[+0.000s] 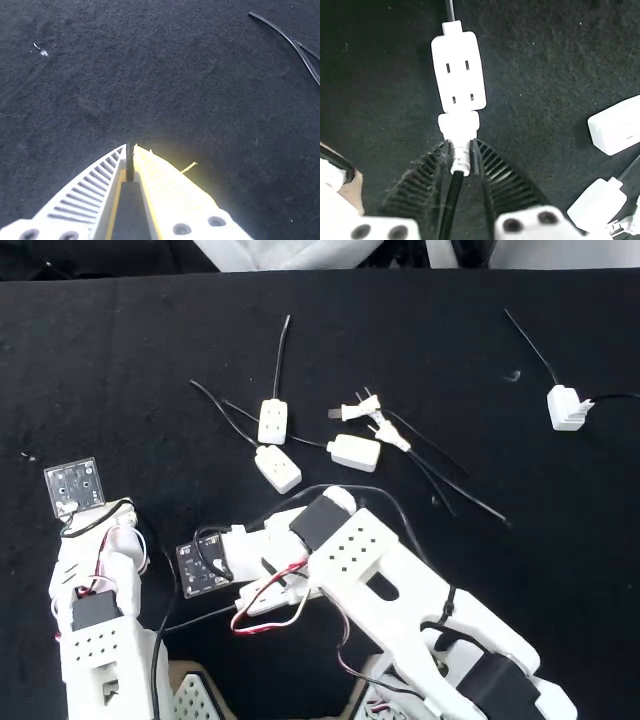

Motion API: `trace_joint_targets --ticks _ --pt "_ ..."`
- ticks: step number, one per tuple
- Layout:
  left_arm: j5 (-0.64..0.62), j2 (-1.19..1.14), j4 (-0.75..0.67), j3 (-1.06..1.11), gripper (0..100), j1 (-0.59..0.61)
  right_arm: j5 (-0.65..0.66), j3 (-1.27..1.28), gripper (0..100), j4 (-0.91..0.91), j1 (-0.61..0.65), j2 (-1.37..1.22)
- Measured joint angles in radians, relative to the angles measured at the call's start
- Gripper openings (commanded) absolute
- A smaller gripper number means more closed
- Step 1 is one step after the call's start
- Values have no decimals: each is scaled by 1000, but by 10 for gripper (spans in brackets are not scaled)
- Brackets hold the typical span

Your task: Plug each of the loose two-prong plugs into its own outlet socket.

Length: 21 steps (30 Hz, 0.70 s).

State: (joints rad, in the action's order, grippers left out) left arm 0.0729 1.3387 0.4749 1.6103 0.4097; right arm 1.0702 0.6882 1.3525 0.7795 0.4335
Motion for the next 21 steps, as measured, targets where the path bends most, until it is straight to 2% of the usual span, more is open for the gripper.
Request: trace_joint_targets --ticks 14,21 --pt "0 0 0 0 30 0 0 -29 11 -12 0 0" --pt "0 0 0 0 30 0 51 -29 11 -8 0 0"
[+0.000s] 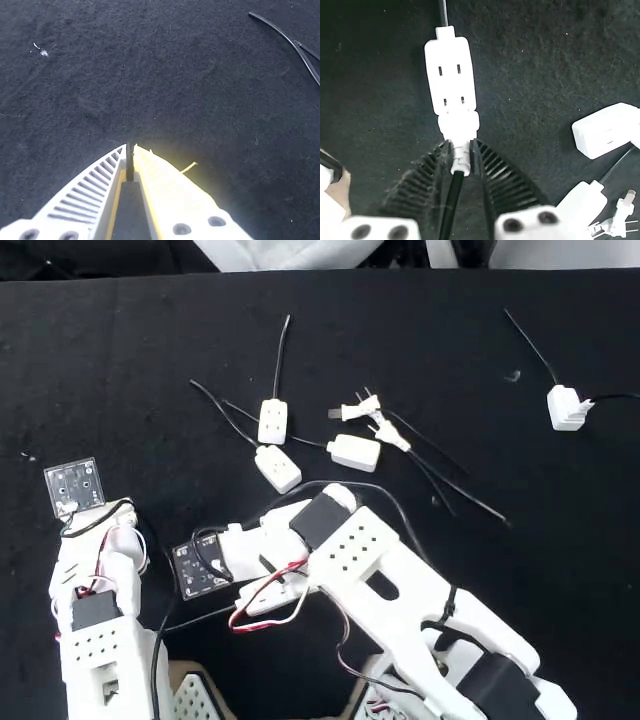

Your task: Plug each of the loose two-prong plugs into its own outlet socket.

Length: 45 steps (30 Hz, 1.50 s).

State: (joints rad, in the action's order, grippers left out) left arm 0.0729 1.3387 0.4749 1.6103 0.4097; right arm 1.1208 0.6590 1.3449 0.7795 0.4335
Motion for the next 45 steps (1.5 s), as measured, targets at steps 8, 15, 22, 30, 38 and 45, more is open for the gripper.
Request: trace_joint_targets --ticks 8,15,22,30,38,45 --pt "0 0 0 0 30 0 0 0 11 0 0 -38" --pt "0 0 0 0 30 0 0 -35 11 0 -5 -106" --pt "0 0 0 0 30 0 0 -38 11 0 5 -107" --pt "0 0 0 0 30 0 0 -38 11 0 75 -107" --pt "0 0 0 0 30 0 0 -38 11 0 78 -107" --pt "0 0 3 0 29 0 -29 -61 11 0 91 -107"
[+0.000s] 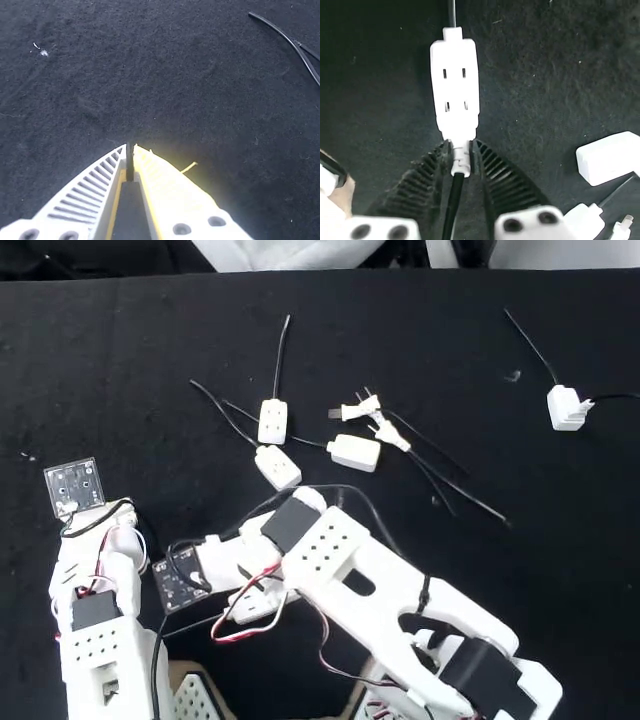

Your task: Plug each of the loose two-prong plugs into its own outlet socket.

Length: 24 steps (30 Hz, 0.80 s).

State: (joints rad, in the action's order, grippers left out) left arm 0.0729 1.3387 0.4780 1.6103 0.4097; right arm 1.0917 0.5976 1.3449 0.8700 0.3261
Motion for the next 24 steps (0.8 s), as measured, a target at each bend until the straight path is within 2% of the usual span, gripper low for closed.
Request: trace_joint_targets --ticks 2,4,6,9,12,14,19,24 --pt "0 0 17 0 30 2 -2 0 11 0 -2 0" --pt "8 -2 92 -25 30 31 -2 0 11 0 -2 0" --pt "37 -2 232 -107 30 77 -2 0 11 0 -2 0" --pt "51 0 479 -252 30 81 -5 0 11 0 -2 0" --pt "86 2 669 -338 30 38 -5 0 11 12 -2 0" --pt "107 3 735 -356 30 2 -5 0 11 32 -2 0" --pt "74 8 763 -327 30 -152 -5 0 11 57 -31 0" --pt "-37 3 603 -149 30 -358 -12 0 11 60 -75 3"
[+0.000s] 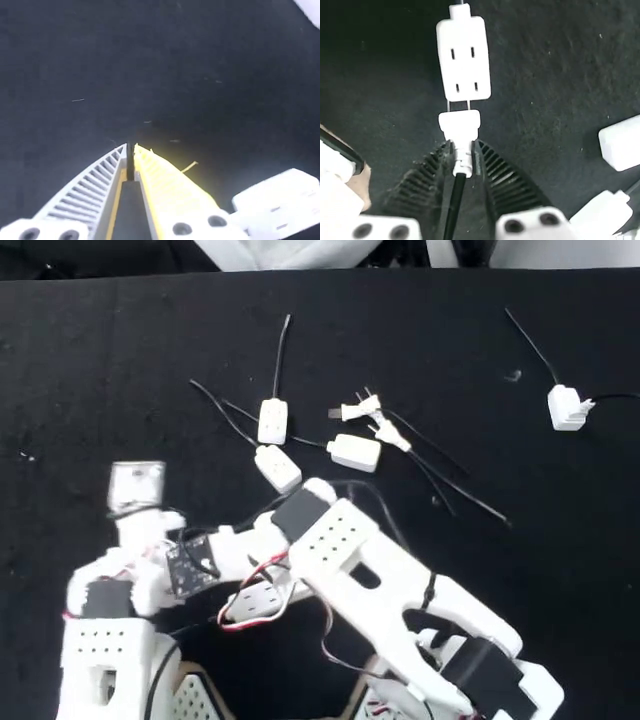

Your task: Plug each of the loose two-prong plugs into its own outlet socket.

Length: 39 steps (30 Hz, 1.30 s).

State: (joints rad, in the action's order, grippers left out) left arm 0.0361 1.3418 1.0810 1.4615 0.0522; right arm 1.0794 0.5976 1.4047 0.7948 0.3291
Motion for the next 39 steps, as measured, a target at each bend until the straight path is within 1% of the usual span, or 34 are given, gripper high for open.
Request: trace_joint_targets --ticks 2,4,6,8,11,14,17,21,23,24,26,29,32,34,36,39 --pt "-26 0 -61 61 30 -80 -12 0 11 11 -25 38" --pt "-51 0 -89 77 30 -157 -17 0 11 44 -54 107" --pt "-71 0 -104 80 30 -206 -17 0 11 58 -89 196" --pt "-89 0 -126 80 30 -229 -17 0 11 81 -137 290" --pt "-120 0 -169 91 30 -239 -20 0 11 109 -242 414" --pt "-169 0 -198 95 30 -265 -23 5 11 118 -384 494" --pt "-196 0 -230 118 30 -344 -23 58 11 118 -512 517" --pt "-201 0 -261 121 30 -471 -23 130 11 118 -597 537" --pt "-201 0 -230 115 30 -497 -23 144 11 118 -609 575" --pt "-201 0 -207 103 30 -483 -23 155 11 118 -609 598" --pt "-187 -2 -163 61 41 -430 -23 169 11 118 -615 640" --pt "-98 -2 -63 0 99 -322 -23 192 11 117 -615 697" --pt "-40 -2 26 -12 93 -276 -23 229 11 92 -617 724" --pt "-26 -2 49 -14 81 -278 -23 258 11 69 -617 729" --pt "11 -2 77 -23 63 -328 -23 287 11 46 -617 729" --pt "126 -2 120 -54 27 -397 -23 302 11 37 -617 729"
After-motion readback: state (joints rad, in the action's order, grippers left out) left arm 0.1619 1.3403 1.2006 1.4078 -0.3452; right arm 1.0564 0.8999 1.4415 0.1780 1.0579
